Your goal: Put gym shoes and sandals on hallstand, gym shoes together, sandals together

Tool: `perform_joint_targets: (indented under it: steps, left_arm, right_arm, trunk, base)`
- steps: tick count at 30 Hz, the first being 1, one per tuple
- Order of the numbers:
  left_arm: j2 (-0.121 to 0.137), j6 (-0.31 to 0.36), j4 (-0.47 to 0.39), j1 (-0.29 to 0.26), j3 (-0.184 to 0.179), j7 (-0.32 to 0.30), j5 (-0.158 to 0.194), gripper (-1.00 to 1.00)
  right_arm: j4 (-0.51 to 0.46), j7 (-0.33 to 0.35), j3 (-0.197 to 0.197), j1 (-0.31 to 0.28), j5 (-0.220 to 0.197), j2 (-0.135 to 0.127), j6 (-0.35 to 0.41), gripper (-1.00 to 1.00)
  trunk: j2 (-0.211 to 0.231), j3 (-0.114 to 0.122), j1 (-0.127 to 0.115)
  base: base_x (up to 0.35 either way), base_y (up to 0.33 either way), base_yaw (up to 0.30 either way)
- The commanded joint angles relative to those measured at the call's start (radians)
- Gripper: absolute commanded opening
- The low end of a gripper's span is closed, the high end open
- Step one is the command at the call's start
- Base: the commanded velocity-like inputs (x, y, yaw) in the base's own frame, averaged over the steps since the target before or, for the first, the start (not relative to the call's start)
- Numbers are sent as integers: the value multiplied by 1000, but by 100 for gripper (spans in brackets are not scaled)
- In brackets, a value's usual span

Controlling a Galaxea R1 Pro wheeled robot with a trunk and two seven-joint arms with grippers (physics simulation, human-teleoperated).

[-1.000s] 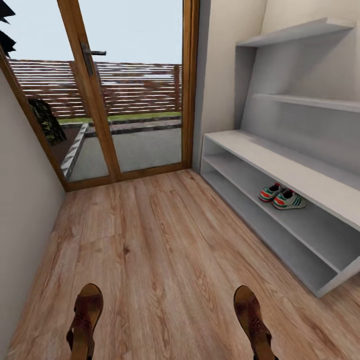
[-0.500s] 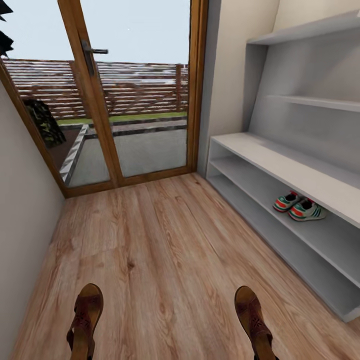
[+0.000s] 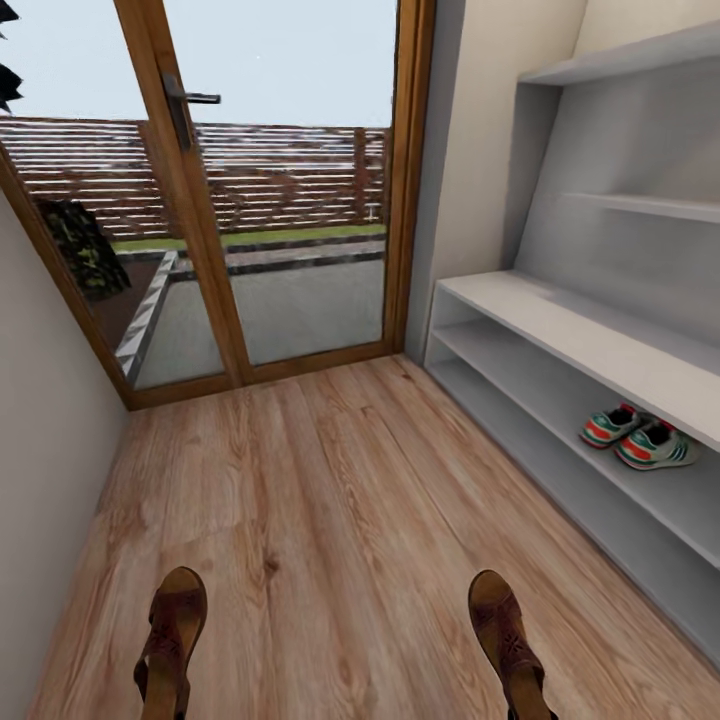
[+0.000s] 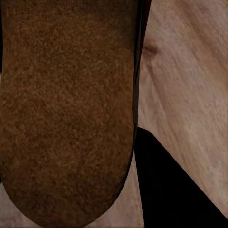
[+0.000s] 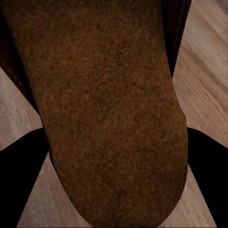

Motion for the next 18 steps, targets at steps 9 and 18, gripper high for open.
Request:
perform_joint_targets:
  steps: [9,18]
  left_arm:
    - [-1,-1,-1,0,3,-8,3,-100]
    - [-2,-1,-1,0,3,-8,2,-100]
  right_arm:
    - [1,11,-8,-1,3,2,-3,-100]
    - [2,11,-8,-1,4,1,-3,-100]
  trunk:
    - [0,2,0]
    - [0,7,0]
  base:
    - [305,163,-151]
    - [305,162,-250]
